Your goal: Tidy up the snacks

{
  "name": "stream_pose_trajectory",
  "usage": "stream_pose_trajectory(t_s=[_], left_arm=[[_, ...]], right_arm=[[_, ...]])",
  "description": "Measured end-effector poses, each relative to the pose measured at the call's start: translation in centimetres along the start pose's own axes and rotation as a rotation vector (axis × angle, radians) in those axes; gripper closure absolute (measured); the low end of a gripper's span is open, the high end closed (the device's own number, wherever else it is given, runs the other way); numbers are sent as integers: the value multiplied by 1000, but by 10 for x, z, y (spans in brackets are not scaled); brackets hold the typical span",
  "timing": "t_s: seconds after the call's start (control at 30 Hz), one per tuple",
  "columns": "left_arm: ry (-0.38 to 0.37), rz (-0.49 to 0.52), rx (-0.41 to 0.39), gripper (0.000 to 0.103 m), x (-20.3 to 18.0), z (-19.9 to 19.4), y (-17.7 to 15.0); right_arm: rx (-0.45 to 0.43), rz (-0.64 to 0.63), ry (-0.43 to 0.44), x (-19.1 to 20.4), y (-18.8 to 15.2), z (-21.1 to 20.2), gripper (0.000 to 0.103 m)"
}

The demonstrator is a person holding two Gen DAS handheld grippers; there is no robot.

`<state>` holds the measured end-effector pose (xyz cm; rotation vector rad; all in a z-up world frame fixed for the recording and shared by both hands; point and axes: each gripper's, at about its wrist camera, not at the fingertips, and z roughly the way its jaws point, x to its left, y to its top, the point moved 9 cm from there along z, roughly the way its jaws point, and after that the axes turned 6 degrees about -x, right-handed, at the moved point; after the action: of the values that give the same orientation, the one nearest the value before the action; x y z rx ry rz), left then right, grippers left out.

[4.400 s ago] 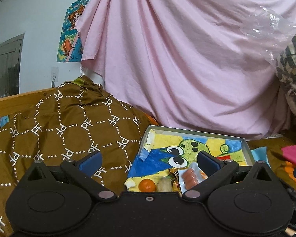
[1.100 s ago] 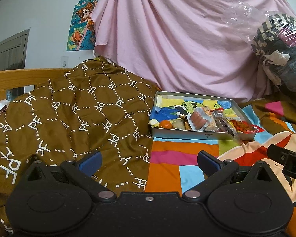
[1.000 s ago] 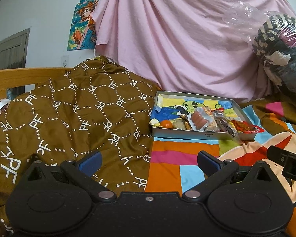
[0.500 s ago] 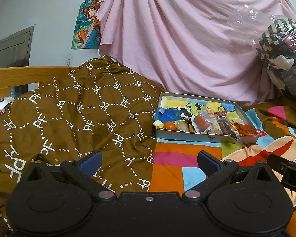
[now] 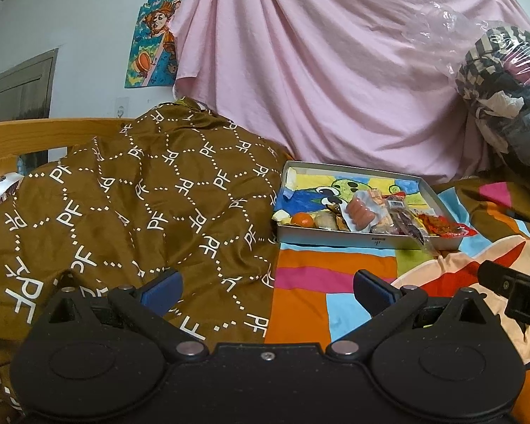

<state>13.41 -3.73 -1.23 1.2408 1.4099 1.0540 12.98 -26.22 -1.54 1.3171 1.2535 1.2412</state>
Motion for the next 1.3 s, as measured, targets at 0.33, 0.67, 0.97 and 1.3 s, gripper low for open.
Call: stream_pose_trajectory(t_s=[0.33,0.67,0.97,1.3], left_arm=[[0,2,6,1,0,1,-3],[1,-2,14,1,2,2,-6],[-9,6,14,1,-1,2,-8],[-2,-26,23,1,3,0,-8]], right_arm=[[-1,3,2,0,0,0,0],[0,2,3,1,0,0,0],[0,0,11,4,-1,0,0],[1,0,10,3,-1,0,0]])
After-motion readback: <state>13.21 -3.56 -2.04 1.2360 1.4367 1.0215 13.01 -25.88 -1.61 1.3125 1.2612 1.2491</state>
